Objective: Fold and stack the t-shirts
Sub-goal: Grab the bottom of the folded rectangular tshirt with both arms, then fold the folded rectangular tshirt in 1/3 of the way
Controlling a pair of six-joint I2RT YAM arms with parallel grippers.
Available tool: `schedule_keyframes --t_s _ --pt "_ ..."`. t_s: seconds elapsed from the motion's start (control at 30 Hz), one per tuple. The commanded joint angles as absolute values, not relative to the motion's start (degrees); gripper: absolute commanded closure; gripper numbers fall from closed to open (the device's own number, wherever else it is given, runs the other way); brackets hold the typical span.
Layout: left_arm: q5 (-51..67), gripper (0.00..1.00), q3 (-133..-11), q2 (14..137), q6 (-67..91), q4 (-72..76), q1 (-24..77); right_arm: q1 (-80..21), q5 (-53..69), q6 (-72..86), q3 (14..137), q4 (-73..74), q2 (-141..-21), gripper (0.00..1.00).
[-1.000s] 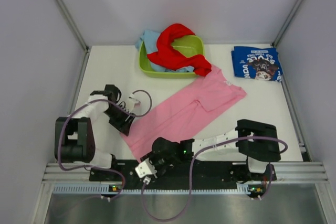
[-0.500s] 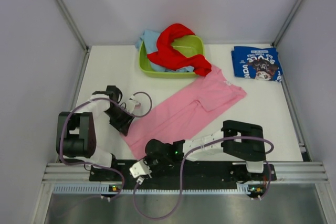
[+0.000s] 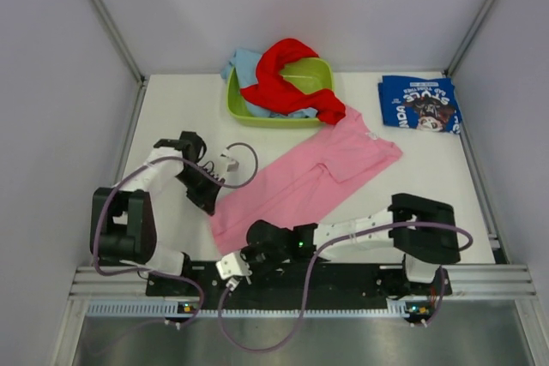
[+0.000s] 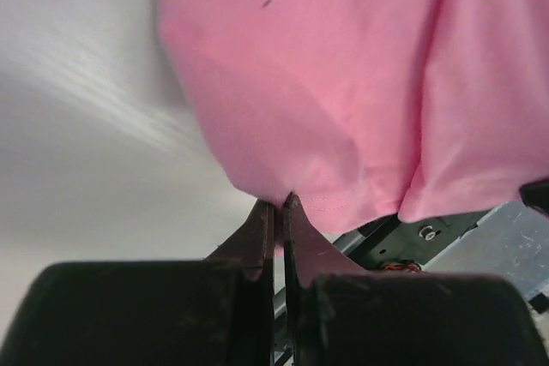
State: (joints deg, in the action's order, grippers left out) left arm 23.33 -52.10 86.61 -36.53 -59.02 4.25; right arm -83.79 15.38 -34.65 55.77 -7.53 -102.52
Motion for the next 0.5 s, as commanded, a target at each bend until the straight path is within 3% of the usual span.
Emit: schedule_keyframes --t_s 0.0,0.2,0.47 --pt "25.4 1.00 -59.1 82.0 -32.9 -65.1 11.9 -80.4 13.5 -24.1 52.0 -11.9 -90.5 1.00" --pt "25.5 1.00 -75.6 88.8 -27.1 -67.6 18.4 -71.7 9.0 -15.4 40.7 -14.9 -77.6 1.00" --pt "24.5 1.00 -102.4 108.6 -23.2 -69.5 27.0 -60.3 -1.2 -12.0 30.8 -13.9 -66.5 1.00"
